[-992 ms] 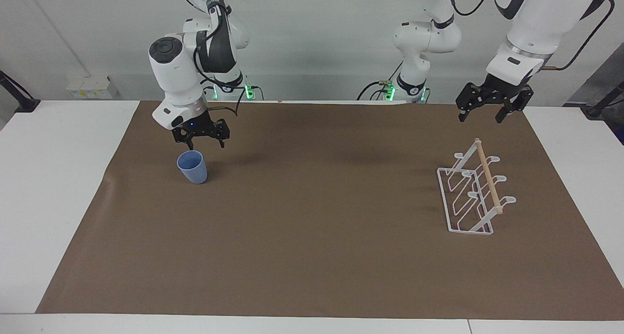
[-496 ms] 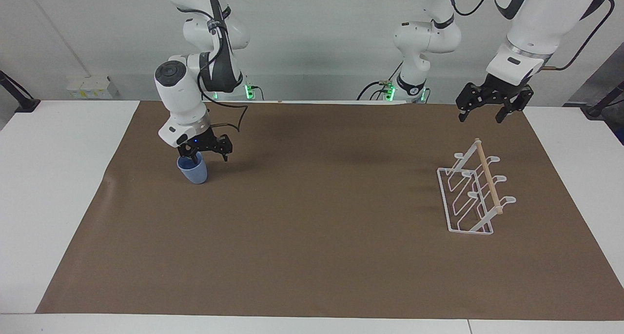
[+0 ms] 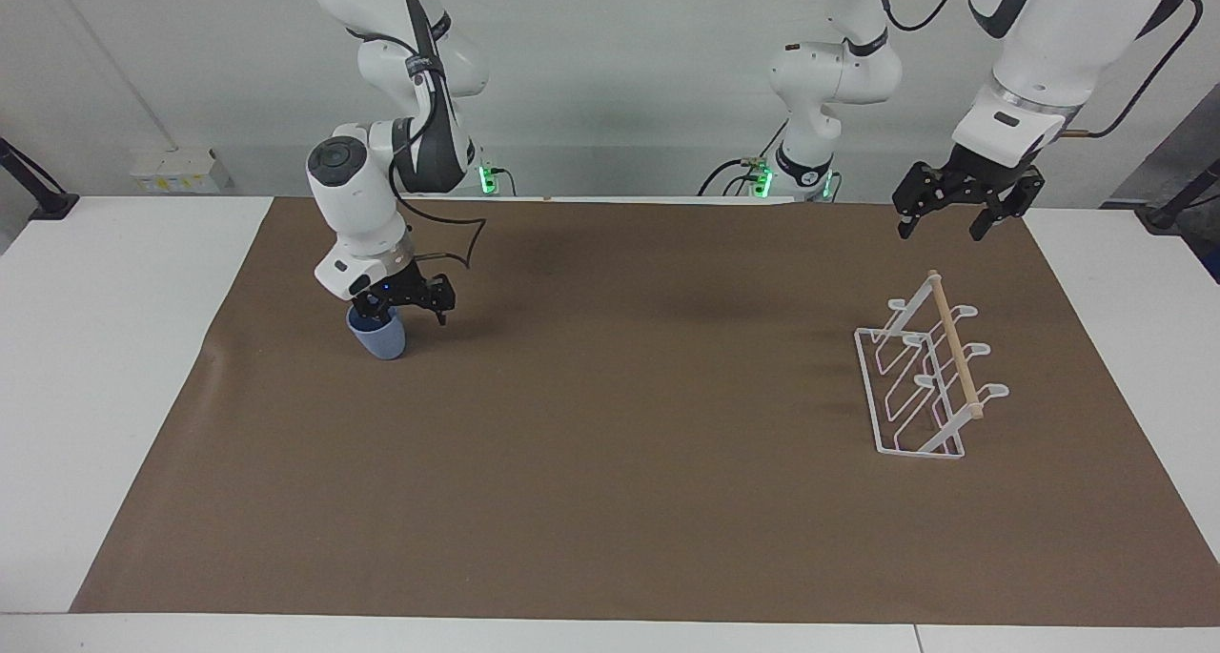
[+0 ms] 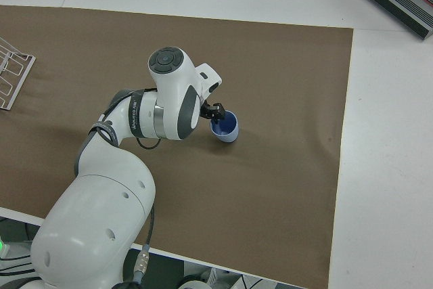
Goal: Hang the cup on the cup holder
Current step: 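Lower the right gripper onto the light blue cup and grasp it, then lift the blue cup with the right gripper and carry it toward the rack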
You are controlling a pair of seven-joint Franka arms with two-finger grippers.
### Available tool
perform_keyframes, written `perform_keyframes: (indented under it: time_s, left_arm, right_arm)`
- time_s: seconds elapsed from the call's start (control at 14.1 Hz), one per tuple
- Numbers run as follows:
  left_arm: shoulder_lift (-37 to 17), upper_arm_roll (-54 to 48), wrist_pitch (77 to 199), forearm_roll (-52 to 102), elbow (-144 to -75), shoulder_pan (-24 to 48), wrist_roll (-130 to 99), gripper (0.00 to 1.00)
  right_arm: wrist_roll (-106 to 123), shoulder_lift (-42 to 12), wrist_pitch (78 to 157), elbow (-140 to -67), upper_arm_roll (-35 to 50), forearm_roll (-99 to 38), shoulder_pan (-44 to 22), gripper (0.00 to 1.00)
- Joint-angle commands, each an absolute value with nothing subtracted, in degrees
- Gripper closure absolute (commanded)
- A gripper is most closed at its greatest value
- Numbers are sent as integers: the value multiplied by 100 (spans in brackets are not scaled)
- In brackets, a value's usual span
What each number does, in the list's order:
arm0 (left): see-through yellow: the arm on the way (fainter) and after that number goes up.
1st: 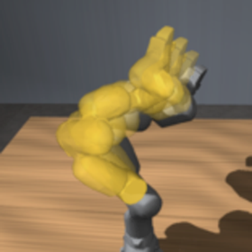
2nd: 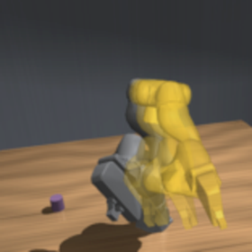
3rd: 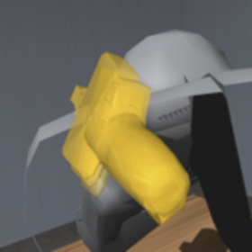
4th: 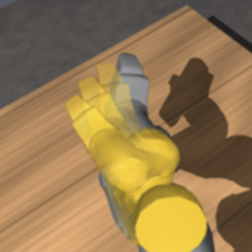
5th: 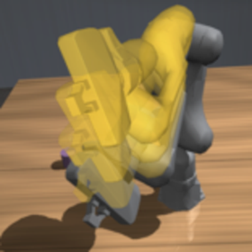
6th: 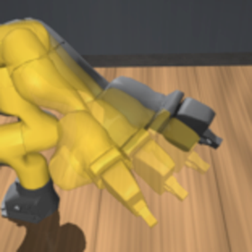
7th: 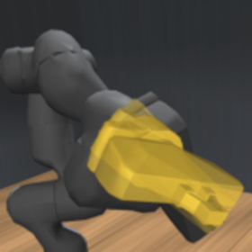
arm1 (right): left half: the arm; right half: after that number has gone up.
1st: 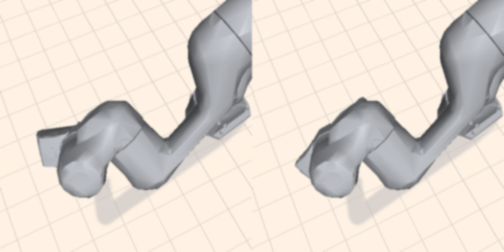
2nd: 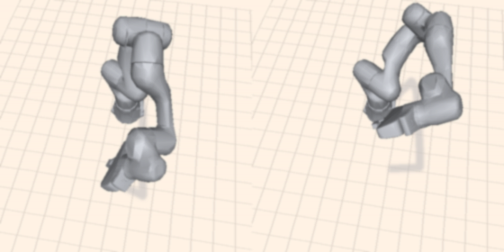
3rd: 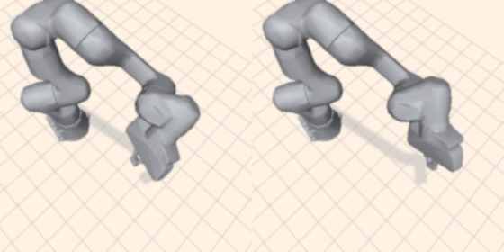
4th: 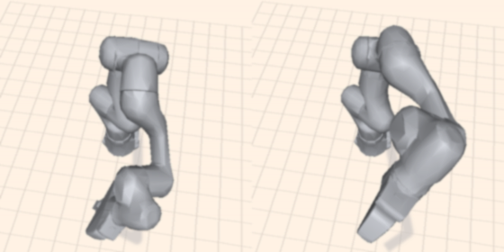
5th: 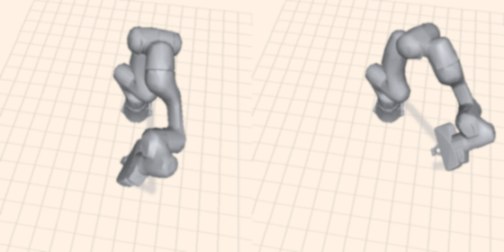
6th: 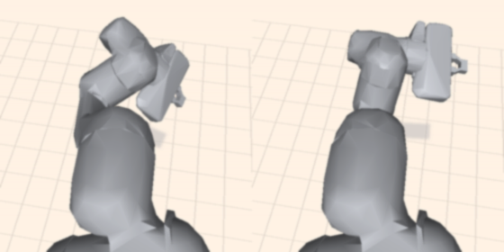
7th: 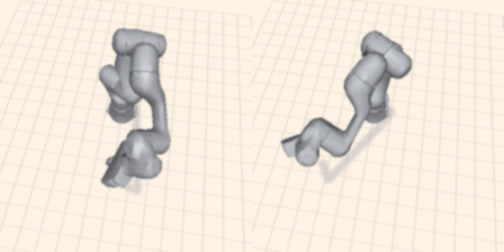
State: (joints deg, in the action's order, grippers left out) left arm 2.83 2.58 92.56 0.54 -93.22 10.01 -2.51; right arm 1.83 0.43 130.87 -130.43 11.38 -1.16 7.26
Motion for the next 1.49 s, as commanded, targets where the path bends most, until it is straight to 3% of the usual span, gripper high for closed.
perform_keyframes:
  time_s: [0.0, 0.28, 0.5, 0.71, 0.99, 1.42]
  left_arm:
    - [369, 264, 9290, 88, -9396, 984, -281, 0]
    - [369, 264, 9281, 88, -9396, 993, -290, 0]
    - [369, 264, 9281, 88, -9396, 984, -290, 0]
    - [369, 264, 9281, 88, -9396, 993, -290, 0]
    - [369, 264, 9281, 88, -9396, 993, -290, 0]
    - [369, 255, 9299, 131, -9387, 1019, -272, 0]
  right_arm:
    - [378, 44, 13131, -13061, 1169, -185, 905, 46]
    - [378, 44, 13078, -13043, 1169, -185, 958, 97]
    - [378, 27, 12982, -12999, 1169, -193, 1002, 100]
    - [378, -44, 12360, -12553, 1178, -281, 1028, 100]
    - [378, -44, 11226, -11385, 1239, -281, 906, 100]
    - [378, -88, 10812, -10092, 1239, -1028, 660, 100]
